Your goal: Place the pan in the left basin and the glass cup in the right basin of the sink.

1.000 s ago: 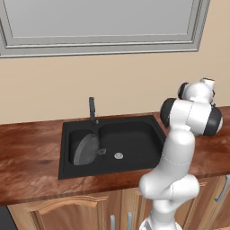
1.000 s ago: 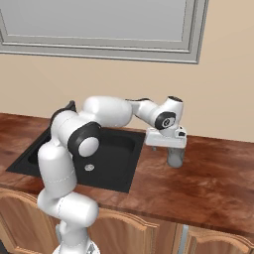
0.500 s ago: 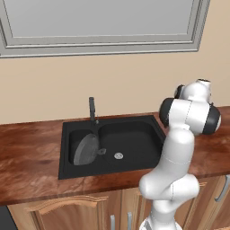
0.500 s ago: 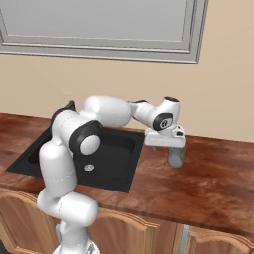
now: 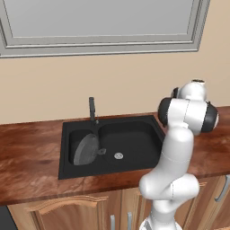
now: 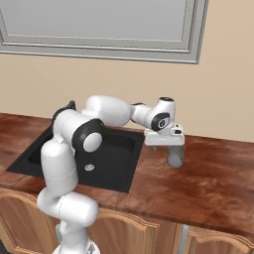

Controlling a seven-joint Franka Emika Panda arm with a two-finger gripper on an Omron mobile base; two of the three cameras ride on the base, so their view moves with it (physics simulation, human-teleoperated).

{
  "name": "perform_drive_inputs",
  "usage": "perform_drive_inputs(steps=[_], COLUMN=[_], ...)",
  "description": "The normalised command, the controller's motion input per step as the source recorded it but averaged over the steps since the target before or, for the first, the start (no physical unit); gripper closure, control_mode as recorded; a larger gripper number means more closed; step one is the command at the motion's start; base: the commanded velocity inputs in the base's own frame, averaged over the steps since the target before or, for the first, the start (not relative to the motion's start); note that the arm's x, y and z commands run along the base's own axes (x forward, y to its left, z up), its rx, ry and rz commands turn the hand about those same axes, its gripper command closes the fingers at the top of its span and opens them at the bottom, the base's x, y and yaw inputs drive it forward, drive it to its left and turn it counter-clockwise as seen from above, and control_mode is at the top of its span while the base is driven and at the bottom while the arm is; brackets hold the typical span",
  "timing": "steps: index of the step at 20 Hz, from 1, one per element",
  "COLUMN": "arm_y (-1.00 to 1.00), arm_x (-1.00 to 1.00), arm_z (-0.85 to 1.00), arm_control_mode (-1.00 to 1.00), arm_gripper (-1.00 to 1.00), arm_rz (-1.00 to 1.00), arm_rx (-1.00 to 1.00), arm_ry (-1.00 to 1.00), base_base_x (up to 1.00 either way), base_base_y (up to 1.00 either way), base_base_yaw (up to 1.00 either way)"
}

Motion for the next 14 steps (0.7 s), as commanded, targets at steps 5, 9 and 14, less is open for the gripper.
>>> perform_drive_inputs(steps=[5, 9, 14], arm_y=[-0.06, -0.08, -0.10], arm_x=[0.12, 0.13, 0.20], arm_z=[-0.15, -0.14, -0.07], arm_control_mode=[-1.00, -1.00, -1.00], arm_gripper=[-1.00, -1.00, -1.00], arm_rz=[0.00, 0.00, 0.00], arm_rx=[-0.03, 0.00, 0.00], arm_ry=[0.00, 0.00, 0.00], base_base_x=[0.00, 0.00, 0.00], base_base_y=[0.00, 0.00, 0.00], base_base_yaw=[0.00, 0.00, 0.00])
